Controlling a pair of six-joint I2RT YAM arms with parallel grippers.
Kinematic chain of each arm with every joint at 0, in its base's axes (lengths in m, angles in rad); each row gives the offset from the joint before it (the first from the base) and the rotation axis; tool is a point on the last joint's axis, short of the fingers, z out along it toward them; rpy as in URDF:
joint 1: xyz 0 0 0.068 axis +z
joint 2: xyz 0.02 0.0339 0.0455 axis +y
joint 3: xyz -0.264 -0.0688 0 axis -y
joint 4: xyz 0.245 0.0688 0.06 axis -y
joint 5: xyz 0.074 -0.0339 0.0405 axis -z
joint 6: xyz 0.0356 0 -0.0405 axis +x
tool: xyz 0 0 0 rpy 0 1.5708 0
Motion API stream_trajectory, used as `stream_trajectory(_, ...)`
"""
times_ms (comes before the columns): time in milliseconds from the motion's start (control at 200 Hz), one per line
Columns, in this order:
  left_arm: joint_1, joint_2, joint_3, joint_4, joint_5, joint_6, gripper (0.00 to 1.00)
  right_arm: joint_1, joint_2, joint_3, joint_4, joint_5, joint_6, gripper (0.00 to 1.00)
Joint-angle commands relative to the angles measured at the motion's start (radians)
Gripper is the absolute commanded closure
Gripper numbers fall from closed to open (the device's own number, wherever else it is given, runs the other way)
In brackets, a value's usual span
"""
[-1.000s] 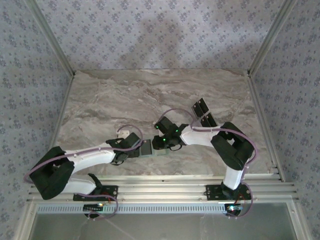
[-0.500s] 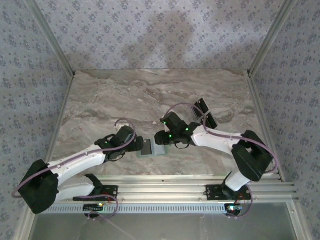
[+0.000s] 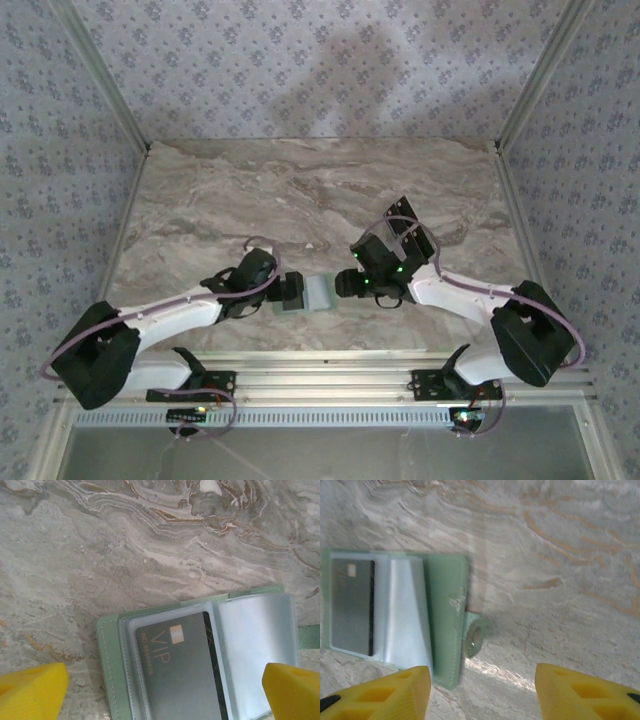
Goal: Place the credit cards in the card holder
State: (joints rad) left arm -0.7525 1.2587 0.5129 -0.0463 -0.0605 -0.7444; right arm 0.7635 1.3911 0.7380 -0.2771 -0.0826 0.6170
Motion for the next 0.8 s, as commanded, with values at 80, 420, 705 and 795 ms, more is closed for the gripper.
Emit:
stream_trajectory(80,0.008,0.042,0.006,0.071,0.023,0.003,0.00,0.008,0.046,-0.032,0.073,-0.030,0.045,0.41)
stream_trajectory(420,0.004,0.122,0.008,0.109,0.038,0.009,0.00,0.029,0.121,-0.027,0.124,-0.034,0.063,0.45)
stream_trajectory(705,-0.025,0.153,0.046,0.129,0.065,0.015,0.00,0.032,0.178,-0.016,0.150,-0.044,0.061,0.68)
stream_trajectory(795,-0.036,0.145,0.062,0.123,0.064,0.015,0.00,0.032,0.188,-0.017,0.159,-0.046,0.063,0.73)
